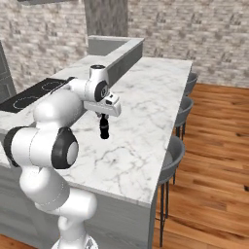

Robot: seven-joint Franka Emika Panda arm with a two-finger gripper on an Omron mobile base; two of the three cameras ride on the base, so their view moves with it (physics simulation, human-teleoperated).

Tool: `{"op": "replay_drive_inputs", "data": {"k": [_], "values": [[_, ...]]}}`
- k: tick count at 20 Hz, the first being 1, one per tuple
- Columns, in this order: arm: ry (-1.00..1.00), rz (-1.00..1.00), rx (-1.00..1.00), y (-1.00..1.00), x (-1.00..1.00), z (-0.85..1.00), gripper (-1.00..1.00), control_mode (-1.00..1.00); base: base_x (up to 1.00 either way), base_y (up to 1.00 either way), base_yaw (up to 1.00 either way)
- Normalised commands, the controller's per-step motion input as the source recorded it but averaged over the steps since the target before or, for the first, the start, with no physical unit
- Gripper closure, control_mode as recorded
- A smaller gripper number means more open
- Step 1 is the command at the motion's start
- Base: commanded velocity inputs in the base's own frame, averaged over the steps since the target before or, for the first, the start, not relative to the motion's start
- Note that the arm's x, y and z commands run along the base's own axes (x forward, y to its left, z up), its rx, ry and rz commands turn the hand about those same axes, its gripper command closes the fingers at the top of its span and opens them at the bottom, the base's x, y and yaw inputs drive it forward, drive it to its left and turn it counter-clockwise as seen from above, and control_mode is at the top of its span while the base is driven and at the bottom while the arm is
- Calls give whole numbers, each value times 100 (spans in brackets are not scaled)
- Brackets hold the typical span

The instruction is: Move the drinks to the dining counter.

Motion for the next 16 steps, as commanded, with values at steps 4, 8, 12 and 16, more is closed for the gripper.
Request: {"op": "replay_drive_inputs", "data": {"k": [4,8,12,16], "values": [[0,-6,1,0,39,-23,100,-100,0,0,0],[0,0,0,-2,25,-37,100,-100,0,0,0],[0,0,0,-3,17,-43,100,-100,0,0,0],[0,0,0,-2,5,-39,100,-100,0,0,0]]}}
